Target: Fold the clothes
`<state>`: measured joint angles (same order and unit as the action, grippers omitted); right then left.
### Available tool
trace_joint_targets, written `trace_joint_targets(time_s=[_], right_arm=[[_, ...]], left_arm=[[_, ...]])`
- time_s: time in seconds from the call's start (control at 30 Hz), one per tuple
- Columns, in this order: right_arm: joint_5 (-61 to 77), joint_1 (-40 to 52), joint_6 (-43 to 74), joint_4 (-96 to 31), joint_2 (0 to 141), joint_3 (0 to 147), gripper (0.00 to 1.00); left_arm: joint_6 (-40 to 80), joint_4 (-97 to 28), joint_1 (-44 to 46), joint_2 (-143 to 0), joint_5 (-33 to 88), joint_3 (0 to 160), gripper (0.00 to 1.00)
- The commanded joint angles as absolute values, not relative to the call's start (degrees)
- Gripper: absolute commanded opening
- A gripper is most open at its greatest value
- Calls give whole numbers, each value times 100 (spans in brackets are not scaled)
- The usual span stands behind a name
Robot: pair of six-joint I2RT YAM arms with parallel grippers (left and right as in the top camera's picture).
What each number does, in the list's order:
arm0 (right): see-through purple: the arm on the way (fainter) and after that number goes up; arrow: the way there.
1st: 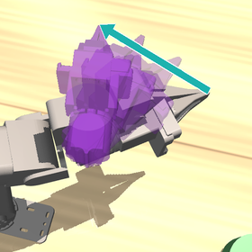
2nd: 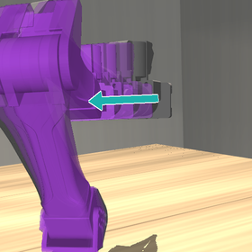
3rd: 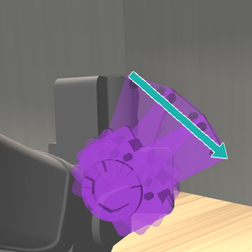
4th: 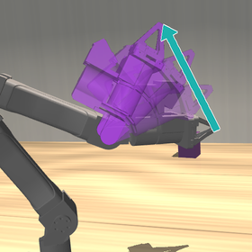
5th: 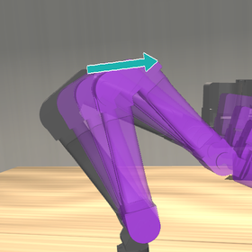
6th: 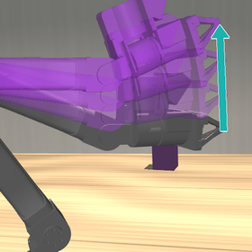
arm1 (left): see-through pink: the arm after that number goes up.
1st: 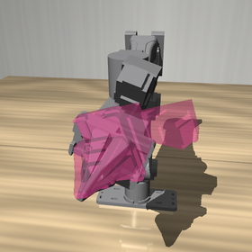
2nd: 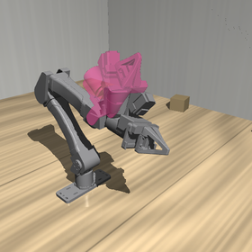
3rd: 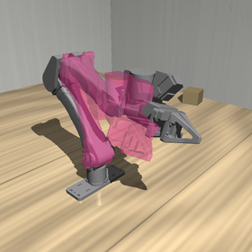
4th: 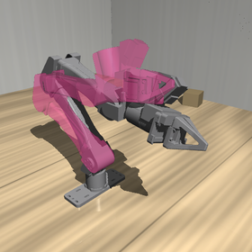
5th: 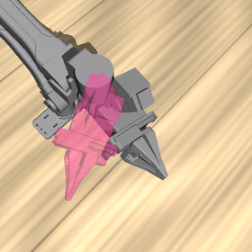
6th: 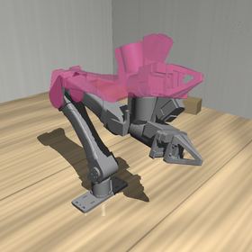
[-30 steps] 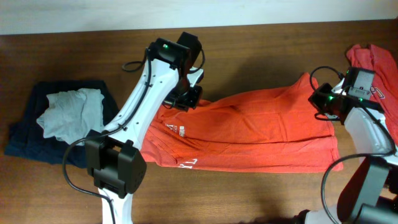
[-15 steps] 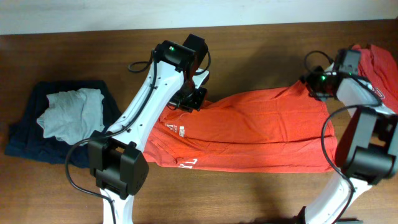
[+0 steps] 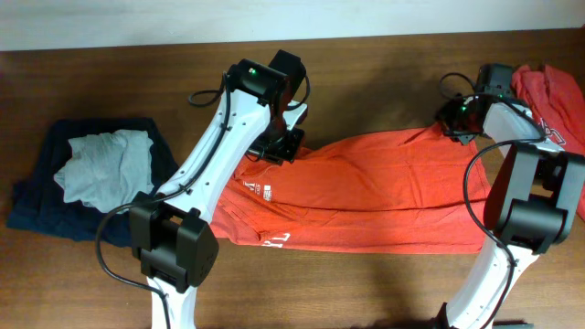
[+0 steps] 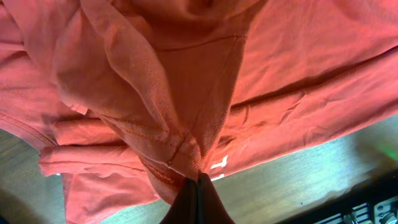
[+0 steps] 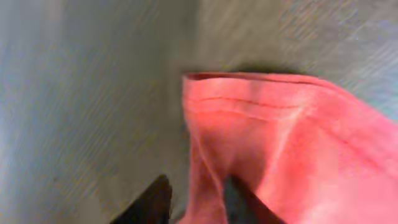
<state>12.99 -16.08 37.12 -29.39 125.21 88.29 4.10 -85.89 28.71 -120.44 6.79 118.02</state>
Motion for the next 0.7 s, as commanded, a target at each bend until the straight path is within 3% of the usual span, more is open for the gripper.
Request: trace_joint_targets(time_s=[0.0,0.2,0.37,0.53,0.67], right_arm=[[628,-1608,3804,-3129,12667,8879,31],[379,-1608,3804,-3301,12713,8879,23],[274,-1614,3798,-3433,12713,8879,4],[766,-1619,2722,-3542,12613,9231,4],[838,-1619,2523,-4005,12239,9642,4]], left_arm=[[449,-8576,2873,-12001,639,11817,0],[449,-8573,2873,-12001,637,11817,1],[449,-8554,2873,-12001,637,11817,1],[447,-8554,2873,-12001,613,11817,1],[449,-8499,2871,-11998,572,11819,1]])
